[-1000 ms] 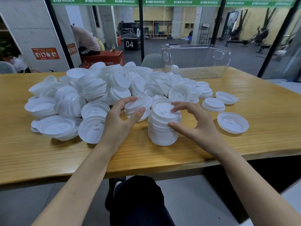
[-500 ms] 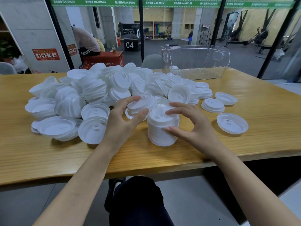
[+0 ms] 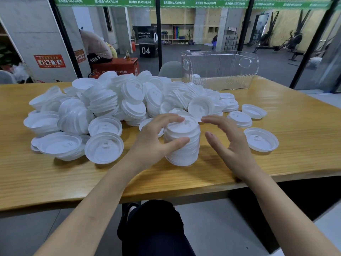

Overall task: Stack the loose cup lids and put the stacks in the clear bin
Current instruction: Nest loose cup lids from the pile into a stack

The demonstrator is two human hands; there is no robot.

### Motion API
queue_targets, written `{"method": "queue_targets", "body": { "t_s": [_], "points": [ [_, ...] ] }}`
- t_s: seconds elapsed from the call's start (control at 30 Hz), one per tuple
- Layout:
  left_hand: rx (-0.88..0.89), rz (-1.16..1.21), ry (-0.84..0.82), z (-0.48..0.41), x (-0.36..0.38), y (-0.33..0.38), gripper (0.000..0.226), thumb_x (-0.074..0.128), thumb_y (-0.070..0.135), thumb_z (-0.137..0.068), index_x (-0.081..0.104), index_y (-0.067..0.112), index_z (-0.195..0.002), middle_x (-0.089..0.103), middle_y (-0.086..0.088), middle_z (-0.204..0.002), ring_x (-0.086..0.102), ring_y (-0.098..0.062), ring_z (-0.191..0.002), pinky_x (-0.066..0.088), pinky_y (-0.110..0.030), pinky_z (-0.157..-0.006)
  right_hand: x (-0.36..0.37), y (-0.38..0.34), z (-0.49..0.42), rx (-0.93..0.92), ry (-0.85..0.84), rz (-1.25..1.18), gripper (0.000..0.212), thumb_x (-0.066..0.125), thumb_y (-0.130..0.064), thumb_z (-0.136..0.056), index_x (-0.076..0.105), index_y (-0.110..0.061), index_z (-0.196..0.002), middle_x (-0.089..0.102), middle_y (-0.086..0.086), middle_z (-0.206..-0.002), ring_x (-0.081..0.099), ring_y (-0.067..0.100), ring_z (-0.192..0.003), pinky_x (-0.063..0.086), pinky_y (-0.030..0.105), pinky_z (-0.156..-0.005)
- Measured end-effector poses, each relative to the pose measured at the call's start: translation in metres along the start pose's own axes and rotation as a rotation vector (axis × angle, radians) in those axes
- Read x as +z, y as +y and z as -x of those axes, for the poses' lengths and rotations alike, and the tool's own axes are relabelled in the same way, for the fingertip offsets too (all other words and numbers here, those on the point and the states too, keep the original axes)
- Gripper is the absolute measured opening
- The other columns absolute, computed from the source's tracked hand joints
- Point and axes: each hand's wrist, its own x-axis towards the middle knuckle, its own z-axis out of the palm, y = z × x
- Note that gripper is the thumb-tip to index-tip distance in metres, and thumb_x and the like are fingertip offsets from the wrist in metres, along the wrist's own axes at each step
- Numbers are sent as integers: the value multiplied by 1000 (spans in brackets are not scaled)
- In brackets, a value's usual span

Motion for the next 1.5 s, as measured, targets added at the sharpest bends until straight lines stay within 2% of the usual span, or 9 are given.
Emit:
{"method": "queue_targets", "body": {
  "t_s": [0.3, 0.43, 0.63, 0.7, 0.93, 1.07, 1.23, 1.33, 1.5],
  "points": [
    [56, -93, -28, 5, -3, -8, 57, 74, 55, -78, 57, 39, -129, 41, 26, -143, 31, 15, -132, 20, 5, -96, -1, -4, 2, 51, -205, -15, 53, 66, -48, -84, 51, -38, -134, 59, -21, -130, 55, 13, -122, 43, 28, -101],
    [98, -112, 4, 10, -9, -11, 48, 72, 45, -79, 62, 29, -123, 51, 19, -138, 40, 12, -128, 25, -1, -99, 3, -7, -1, 71, -228, -102, 54, 74, -41, -80, 50, -42, -129, 62, -20, -123, 62, 9, -111, 48, 24, -95],
    [72, -172, 8, 6, -37, -21, 46, 74, 47, -78, 64, 27, -119, 54, 20, -133, 43, 11, -124, 28, -2, -99, 30, -13, -24, 88, -275, -116, 54, 82, -23, -80, 52, -37, -122, 61, -14, -126, 62, 9, -108, 50, 24, -91],
    [49, -199, 3, 1, -50, -26, 46, 74, 46, -76, 64, 27, -117, 54, 24, -128, 45, 13, -119, 31, -3, -96, 43, -13, -37, 85, -300, -94, 55, 82, -22, -79, 49, -41, -118, 59, -15, -124, 62, 7, -107, 49, 19, -89],
    [39, -296, -60, -13, -87, -43, 51, 70, 52, -72, 64, 24, -114, 55, 22, -124, 48, 12, -113, 34, -1, -91, 77, -5, -71, 49, -388, 10, 54, 82, -33, -79, 55, -23, -125, 58, -16, -116, 53, 1, -105, 38, 9, -84],
    [-30, -235, -106, -21, -95, -41, 51, 62, 63, -70, 63, 32, -110, 55, 26, -122, 47, 14, -115, 34, 1, -88, 65, -1, -85, 22, -379, 49, 57, 65, -63, -77, 51, -37, -126, 56, -22, -124, 49, 1, -111, 38, 12, -86],
    [-60, -221, -132, -26, -92, -48, 50, 69, 55, -73, 58, 37, -119, 57, 27, -121, 47, 13, -116, 34, 1, -86, 49, 13, -86, 82, -288, 146, 57, 61, -66, -77, 49, -41, -127, 50, -28, -126, 42, -2, -114, 36, 19, -95],
    [-48, -197, -109, -24, -90, -55, 57, 67, 62, -70, 57, 40, -121, 59, 23, -121, 50, 5, -117, 39, -7, -90, 42, 20, -79, 170, -394, 296, 73, 70, -66, -72, 46, -39, -136, 49, -19, -131, 38, 11, -125, 37, 37, -105],
    [-2, -185, -78, -19, -88, -56, 62, 66, 60, -71, 53, 38, -128, 57, 25, -122, 50, 4, -118, 38, -7, -93, 38, 20, -80, 233, -506, 367, 94, 69, -74, -62, 32, -47, -144, 40, -13, -140, 33, 14, -133, 36, 37, -105]
  ]
}}
